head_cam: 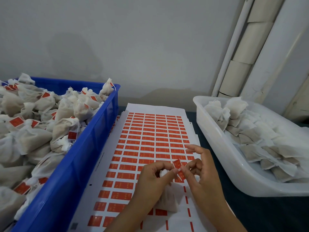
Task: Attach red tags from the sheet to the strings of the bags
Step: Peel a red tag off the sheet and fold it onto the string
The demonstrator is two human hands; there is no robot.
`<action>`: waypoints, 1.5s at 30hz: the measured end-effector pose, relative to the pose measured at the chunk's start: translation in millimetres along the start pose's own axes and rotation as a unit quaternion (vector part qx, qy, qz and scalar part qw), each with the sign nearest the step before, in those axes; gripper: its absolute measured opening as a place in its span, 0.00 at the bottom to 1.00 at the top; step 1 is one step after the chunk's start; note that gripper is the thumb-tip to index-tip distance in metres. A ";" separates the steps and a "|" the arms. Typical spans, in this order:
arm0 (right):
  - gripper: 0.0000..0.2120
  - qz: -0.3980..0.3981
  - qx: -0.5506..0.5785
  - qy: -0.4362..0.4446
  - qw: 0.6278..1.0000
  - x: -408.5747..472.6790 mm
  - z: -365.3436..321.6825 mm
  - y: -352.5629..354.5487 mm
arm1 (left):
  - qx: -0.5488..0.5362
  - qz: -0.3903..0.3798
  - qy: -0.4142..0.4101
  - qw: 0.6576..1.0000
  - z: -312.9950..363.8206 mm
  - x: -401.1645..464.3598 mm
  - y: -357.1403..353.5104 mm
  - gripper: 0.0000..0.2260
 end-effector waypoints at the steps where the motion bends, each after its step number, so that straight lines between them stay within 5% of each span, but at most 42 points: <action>1: 0.20 0.002 -0.006 0.003 1.000 0.0 -0.1 0.1 | 0.004 0.001 0.003 1.000 -0.4 0.0 0.1 0.03; 12: 0.11 0.021 -0.053 -0.016 0.998 3.6 17.2 6.6 | 0.012 0.028 0.025 0.999 -5.8 1.5 6.0 0.05; 19: 0.14 -0.073 0.020 -0.056 0.996 4.5 25.4 -1.0 | 0.009 0.028 0.027 0.999 -5.6 2.0 7.1 0.05; 23: 0.07 -0.108 0.016 -0.053 0.993 3.6 25.8 -8.1 | 0.038 0.027 0.020 0.999 -4.3 2.1 7.4 0.06; 39: 0.07 -0.032 -0.039 0.048 0.998 4.8 11.2 3.4 | 0.049 0.034 0.016 0.998 -4.8 2.6 7.8 0.05; 45: 0.08 -0.032 -0.019 0.016 0.999 7.1 17.3 2.9 | 0.045 0.038 0.014 0.998 -4.7 2.8 8.4 0.04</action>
Point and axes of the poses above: each hand's wrist, its own x-axis towards the middle knuckle, its own y-axis out of the back of the hand, z = x × y, the point moved 7 cm from there along x, towards the middle knuckle, and after that the axes turned 5 degrees about -x, right-handed, at the moved point
